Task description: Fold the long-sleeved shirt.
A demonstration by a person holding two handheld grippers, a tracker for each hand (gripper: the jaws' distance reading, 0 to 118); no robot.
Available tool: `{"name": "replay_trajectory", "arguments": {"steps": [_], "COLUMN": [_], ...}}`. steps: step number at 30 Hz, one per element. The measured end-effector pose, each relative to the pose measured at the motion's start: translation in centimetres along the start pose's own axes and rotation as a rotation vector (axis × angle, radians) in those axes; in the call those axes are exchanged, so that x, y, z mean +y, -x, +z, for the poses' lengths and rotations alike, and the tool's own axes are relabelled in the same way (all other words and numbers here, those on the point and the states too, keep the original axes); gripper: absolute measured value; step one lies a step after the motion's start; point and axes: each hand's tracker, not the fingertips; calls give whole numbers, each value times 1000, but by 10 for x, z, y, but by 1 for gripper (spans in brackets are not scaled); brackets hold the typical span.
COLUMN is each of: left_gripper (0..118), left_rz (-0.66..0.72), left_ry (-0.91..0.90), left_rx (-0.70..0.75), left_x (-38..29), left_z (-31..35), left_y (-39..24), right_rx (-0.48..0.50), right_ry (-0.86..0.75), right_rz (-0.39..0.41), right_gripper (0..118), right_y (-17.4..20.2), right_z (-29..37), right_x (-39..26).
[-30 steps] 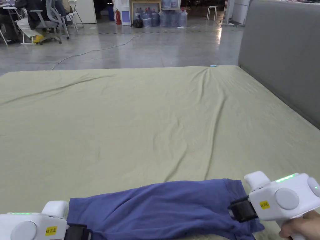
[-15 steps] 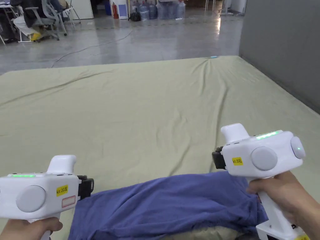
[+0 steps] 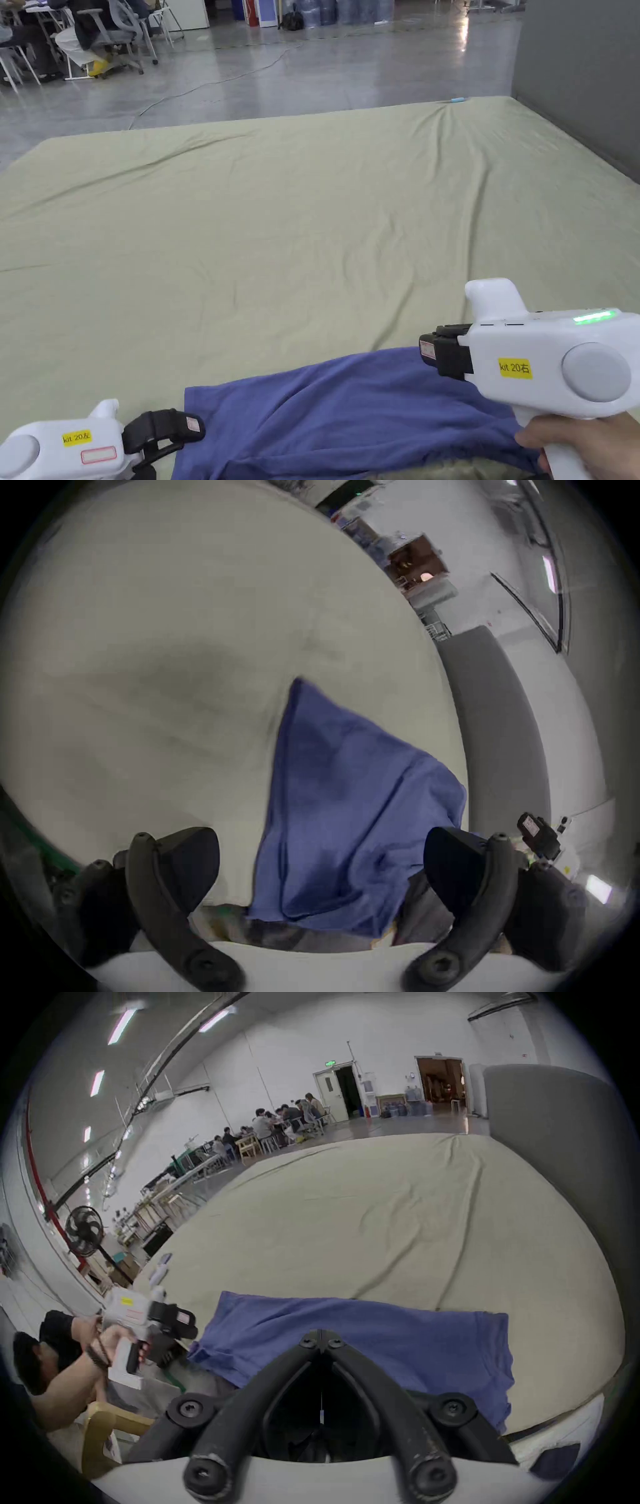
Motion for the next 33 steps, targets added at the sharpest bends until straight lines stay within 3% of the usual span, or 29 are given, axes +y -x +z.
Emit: {"name": "replay_trajectory", "arguments": {"steps": [5,6,11,16,20,21,22,24,25,26,28,33], "left_gripper": [115,115,115,115,115,111,96,0,0,0,0,0], "left_rz": [44,54,63,-8,-131,-163,-216,-293,-282,-261,-199,-230], "left_ry": [-55,-48,-42,1,29,31,21,-60,-40,-51,-119,-145], "left_rx": [-179,-218,-323,-377,-273,-241,-173,54,119,34,16,29], "left_x": [-30,0,8,8,10,11,10,9,10,10,13,22], "left_z": [-6,-5,-32,-66,-73,-69,-64,-62,-62,-57,-49,-25], "left_y": [-13,13,18,-10,-34,-37,-37,-40,-37,-35,-29,-19], "right_rx": [11,22,-8,-37,-60,-62,-64,-69,-69,-69,-65,-66], "right_ry": [-10,-10,-12,-11,-10,-9,-8,-7,-6,-6,-9,-9], "right_rz": [-13,-30,-44,-60,-67,-70,-71,-70,-69,-70,-73,-66], "right_gripper": [0,0,0,0,0,0,0,0,0,0,0,0], "right_y": [0,-2,-5,-9,-12,-12,-12,-11,-10,-9,-7,-1], "right_z": [2,2,2,7,12,12,12,12,12,12,12,11], "right_x": [4,5,3,1,-1,-1,-2,-2,-2,-2,-3,-2]}}
